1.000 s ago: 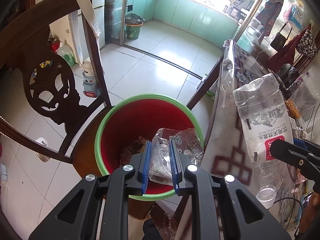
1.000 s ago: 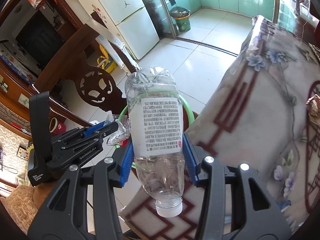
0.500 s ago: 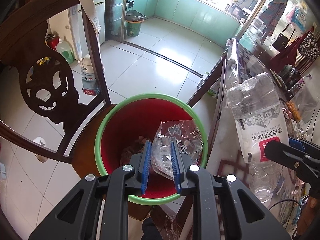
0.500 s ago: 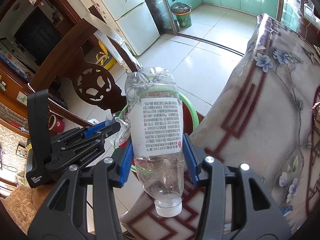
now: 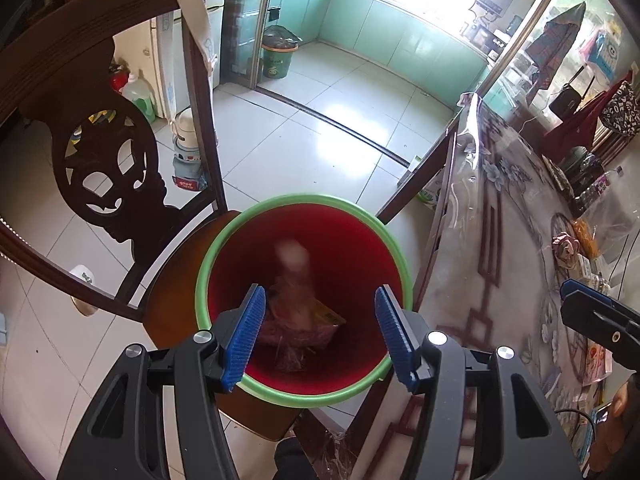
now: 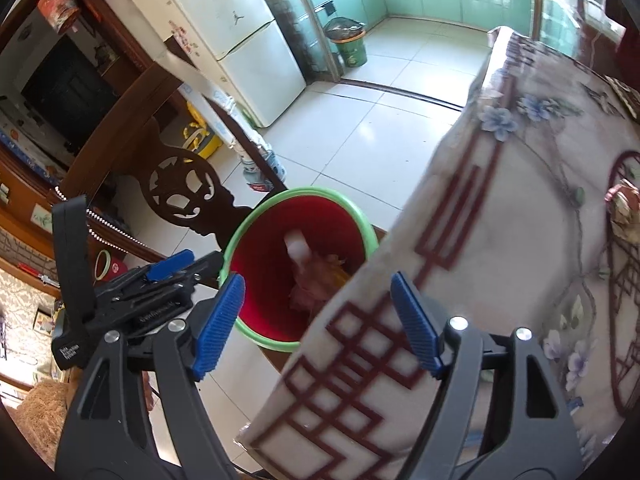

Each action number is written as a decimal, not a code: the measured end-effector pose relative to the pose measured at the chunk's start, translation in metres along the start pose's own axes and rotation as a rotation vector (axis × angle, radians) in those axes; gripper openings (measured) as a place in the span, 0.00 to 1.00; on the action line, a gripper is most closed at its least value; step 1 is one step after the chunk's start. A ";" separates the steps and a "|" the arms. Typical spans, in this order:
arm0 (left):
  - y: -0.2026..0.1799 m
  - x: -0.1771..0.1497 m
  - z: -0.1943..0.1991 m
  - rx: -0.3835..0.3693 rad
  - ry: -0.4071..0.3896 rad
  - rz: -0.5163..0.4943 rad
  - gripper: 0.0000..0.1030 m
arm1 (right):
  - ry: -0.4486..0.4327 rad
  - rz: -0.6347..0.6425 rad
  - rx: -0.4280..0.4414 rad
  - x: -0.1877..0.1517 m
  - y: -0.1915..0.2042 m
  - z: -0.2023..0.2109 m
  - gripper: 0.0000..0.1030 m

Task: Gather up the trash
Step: 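Open both tools over the red bucket, dropping bottle and wrapper, then move both open tools back over the table, then grasp pink paper box with left tool while right tool grasps crumpled foil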

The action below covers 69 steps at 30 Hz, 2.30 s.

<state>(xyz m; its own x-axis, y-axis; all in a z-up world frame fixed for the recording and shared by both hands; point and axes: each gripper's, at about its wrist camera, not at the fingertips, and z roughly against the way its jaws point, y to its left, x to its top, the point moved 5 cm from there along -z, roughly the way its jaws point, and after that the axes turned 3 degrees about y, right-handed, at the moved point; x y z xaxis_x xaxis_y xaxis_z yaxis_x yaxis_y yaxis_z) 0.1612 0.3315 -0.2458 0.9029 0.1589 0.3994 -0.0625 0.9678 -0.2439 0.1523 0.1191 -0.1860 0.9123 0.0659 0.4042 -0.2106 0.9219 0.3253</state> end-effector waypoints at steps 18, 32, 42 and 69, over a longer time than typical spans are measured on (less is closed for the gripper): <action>-0.153 -0.018 0.005 -0.147 0.014 -0.228 0.54 | -0.151 -0.354 -0.359 -0.102 -0.218 0.144 0.72; -0.344 -0.104 0.014 -0.279 0.079 -0.386 0.54 | -0.151 -0.529 -0.539 -0.175 -0.458 0.236 0.72; -0.476 -0.153 0.011 -0.397 0.166 -0.546 0.60 | -0.057 -0.522 -0.351 -0.181 -0.512 0.195 0.48; -0.556 -0.187 -0.087 -0.240 0.314 -0.624 0.58 | -0.202 -0.498 -0.257 -0.208 -0.456 0.249 0.43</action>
<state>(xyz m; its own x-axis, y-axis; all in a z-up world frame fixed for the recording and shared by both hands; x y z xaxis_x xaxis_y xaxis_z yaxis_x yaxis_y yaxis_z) 0.0641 -0.2538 -0.2620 0.8217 -0.5050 0.2641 0.5645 0.7849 -0.2555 -0.0285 -0.4103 -0.2058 0.7892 -0.4489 0.4191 0.3399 0.8877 0.3106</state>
